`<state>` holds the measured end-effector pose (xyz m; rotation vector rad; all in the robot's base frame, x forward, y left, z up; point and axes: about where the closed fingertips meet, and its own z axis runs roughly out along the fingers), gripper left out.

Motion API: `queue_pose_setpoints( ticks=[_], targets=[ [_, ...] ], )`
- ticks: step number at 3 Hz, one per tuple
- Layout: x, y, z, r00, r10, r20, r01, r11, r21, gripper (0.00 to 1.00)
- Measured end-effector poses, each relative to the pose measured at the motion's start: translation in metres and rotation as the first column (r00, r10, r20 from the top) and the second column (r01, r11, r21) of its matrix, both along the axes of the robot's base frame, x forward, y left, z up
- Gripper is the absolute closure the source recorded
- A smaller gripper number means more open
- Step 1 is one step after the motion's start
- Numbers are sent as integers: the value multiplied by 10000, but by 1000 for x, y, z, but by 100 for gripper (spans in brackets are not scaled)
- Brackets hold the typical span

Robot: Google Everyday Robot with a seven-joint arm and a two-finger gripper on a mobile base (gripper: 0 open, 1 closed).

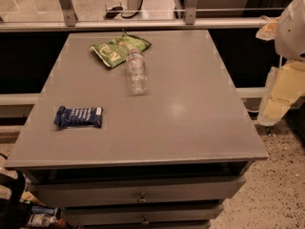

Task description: Place water bottle upright

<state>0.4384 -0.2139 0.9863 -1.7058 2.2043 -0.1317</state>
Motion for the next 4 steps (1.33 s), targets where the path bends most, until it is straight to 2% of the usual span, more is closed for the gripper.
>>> queue_pose_setpoints(
  ticks=[1,2,3,4],
  targets=[
    [5,-4,7,9999,-24,133,23,10000,60,0],
    [27,-13,23,9989,-214,406,195,9988,455,0],
    [55,-17,37,9950,-941,339,877,9837,1569,0],
    [81,-4,38,9822,-1871,-166,1847,9463,2652,0]
  ],
)
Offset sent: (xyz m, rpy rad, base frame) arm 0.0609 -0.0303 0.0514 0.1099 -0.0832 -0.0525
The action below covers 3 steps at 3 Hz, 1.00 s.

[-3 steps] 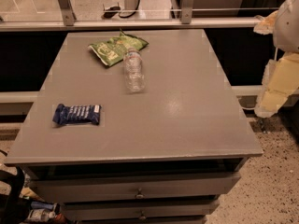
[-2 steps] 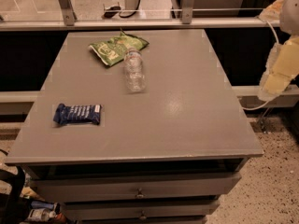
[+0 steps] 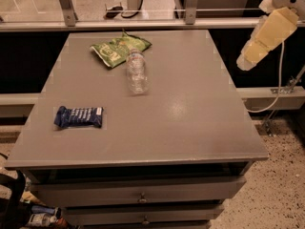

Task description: Place water bottle upright

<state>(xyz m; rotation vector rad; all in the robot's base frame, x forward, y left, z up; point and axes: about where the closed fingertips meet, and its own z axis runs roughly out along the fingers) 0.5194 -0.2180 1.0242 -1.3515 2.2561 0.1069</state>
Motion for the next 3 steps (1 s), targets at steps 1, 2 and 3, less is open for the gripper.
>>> queue_pose_setpoints(
  ticks=[1,2,3],
  targets=[
    [19,18,5,9919,-1210,-378,1225,9916,405,0],
    [46,38,18,9712,-2346,-415,2370,9693,651,0],
    [75,57,22,9547,-2956,-335,2973,9442,1420,0]
  ],
)
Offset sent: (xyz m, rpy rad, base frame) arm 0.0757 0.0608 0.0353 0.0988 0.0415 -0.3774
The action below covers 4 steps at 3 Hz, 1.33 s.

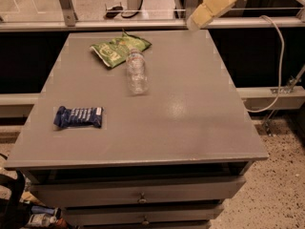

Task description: Place water bottle upright

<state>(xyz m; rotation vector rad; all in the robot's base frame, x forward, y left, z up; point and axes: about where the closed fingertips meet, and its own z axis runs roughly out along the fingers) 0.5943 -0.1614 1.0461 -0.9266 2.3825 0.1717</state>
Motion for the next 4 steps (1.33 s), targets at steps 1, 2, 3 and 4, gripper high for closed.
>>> queue_pose_setpoints(
  ticks=[1,2,3,4],
  targets=[
    [0,0,0,10000,1,0,-1,10000,0,0],
    [9,6,-8,9971,-588,-483,585,9983,-66,0],
    [17,18,-16,9871,-1282,-955,1269,9917,-187,0],
    [28,36,-25,9762,-1729,-1309,1695,9849,-365,0]
  ],
)
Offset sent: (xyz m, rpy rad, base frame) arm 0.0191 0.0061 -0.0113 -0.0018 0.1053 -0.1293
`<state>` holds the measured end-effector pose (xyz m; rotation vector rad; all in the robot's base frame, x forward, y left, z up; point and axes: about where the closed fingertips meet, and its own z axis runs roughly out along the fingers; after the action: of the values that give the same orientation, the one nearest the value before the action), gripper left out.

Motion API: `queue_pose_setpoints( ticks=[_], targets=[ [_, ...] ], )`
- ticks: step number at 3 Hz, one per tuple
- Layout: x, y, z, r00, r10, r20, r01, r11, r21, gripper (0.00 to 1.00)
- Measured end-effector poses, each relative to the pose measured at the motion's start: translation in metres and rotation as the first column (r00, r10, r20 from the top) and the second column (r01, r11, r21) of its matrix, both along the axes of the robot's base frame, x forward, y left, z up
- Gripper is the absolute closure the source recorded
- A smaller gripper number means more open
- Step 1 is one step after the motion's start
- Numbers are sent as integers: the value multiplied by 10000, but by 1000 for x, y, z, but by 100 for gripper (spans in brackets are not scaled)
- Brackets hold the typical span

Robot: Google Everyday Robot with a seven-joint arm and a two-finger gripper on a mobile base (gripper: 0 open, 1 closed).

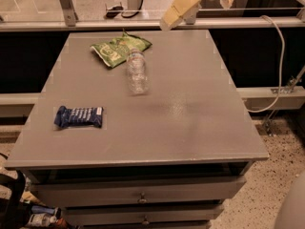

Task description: Place water bottle upright

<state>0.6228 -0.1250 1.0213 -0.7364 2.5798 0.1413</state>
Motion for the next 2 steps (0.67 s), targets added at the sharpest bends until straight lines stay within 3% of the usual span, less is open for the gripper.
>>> queue_pose_setpoints(
  ticks=[2],
  targets=[
    [49,43,-41,9952,-324,-929,335,9994,100,0]
  ],
)
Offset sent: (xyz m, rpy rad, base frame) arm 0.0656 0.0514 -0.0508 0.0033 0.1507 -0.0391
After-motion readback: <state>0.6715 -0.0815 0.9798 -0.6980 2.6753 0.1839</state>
